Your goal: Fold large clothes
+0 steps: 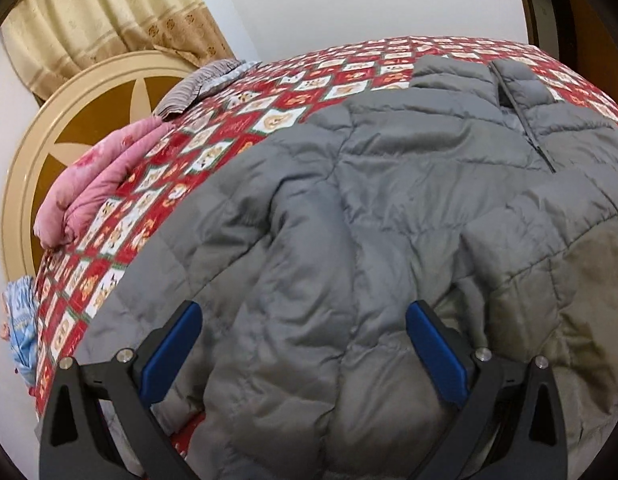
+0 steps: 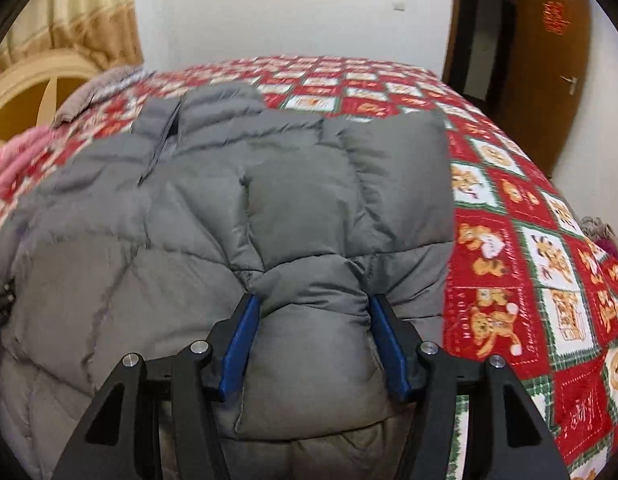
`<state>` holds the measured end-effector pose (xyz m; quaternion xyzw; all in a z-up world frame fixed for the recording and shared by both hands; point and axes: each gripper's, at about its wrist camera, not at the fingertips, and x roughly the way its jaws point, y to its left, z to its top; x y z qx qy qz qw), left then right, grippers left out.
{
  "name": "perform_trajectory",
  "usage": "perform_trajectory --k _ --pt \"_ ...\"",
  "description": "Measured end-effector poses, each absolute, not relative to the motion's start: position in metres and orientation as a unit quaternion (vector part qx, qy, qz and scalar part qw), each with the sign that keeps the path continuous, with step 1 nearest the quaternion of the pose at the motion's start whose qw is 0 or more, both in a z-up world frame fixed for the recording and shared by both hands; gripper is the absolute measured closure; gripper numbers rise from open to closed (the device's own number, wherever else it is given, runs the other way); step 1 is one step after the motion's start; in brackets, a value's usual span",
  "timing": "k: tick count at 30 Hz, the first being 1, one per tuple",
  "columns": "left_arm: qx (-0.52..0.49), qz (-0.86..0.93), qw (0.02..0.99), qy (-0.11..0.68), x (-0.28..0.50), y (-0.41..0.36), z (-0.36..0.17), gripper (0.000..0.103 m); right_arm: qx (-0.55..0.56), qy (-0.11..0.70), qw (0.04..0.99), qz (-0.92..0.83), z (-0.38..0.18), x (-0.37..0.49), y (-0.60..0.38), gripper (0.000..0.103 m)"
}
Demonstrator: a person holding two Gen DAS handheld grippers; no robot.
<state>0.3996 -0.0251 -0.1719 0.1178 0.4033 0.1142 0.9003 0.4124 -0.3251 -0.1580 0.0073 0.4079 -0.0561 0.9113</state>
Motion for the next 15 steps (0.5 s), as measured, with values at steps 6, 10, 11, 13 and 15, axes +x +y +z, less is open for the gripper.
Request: perform_trajectory --k 6,10,11,13,15 --pt "0.079 0.130 0.914 0.375 0.390 -0.014 -0.141 0.000 -0.063 0.415 0.905 -0.072 -0.164 0.415 -0.306 0.044" --pt "0.072 0.119 0.927 0.348 0.390 -0.020 -0.122 0.000 -0.108 0.409 0.902 -0.087 -0.166 0.416 -0.293 0.044" --pt "0.086 0.116 0.927 0.346 0.392 -0.027 -0.123 0.000 -0.119 0.408 0.901 -0.091 -0.167 0.416 -0.290 0.044" --pt "0.100 0.117 0.925 0.348 0.394 -0.037 -0.129 0.000 -0.141 0.404 0.899 -0.096 -0.167 0.416 -0.283 0.044" --pt "0.095 0.096 0.923 0.359 0.397 -0.044 -0.136 0.000 -0.158 0.401 0.897 -0.100 -0.168 0.416 -0.278 0.045"
